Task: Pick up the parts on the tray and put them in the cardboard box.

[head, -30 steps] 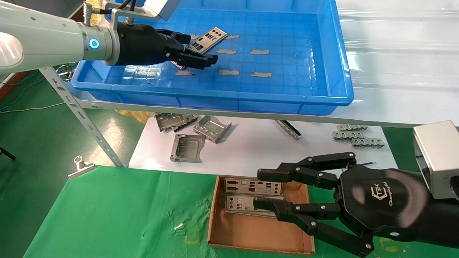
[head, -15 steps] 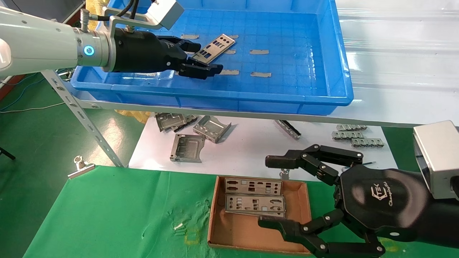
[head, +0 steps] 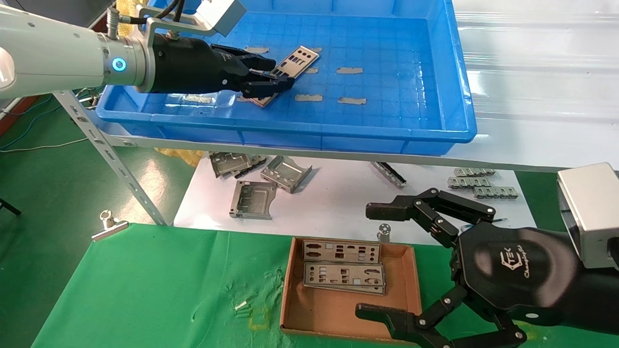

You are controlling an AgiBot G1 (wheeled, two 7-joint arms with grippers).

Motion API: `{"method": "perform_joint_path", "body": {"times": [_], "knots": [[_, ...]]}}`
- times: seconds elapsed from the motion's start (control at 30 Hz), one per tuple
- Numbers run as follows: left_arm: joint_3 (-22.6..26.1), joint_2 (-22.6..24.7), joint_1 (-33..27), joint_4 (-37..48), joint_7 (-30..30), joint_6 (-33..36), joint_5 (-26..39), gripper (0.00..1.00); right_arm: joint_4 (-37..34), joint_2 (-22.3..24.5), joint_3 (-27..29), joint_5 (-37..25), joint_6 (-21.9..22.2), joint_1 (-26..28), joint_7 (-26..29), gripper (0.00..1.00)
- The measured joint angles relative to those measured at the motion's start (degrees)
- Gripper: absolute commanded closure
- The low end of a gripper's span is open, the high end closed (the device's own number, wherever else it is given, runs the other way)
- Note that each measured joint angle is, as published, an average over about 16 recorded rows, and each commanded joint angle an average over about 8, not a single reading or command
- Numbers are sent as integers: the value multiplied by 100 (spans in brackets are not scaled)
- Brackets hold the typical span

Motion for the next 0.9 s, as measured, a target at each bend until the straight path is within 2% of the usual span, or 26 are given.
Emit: {"method": "perform_joint_path", "body": {"times": [0.27,0.5,0.9], "knots": [[-106,-86,-84,-16,73,92,-156,100,0,0,0,0,0,0,0,0],[-236,-264,-256,-84,213,431,-347,100,0,0,-1,0,0,0,0,0],[-306,-688,-342,-499,693,1927,-555,100,0,0,-1,1,0,0,0,0]]}}
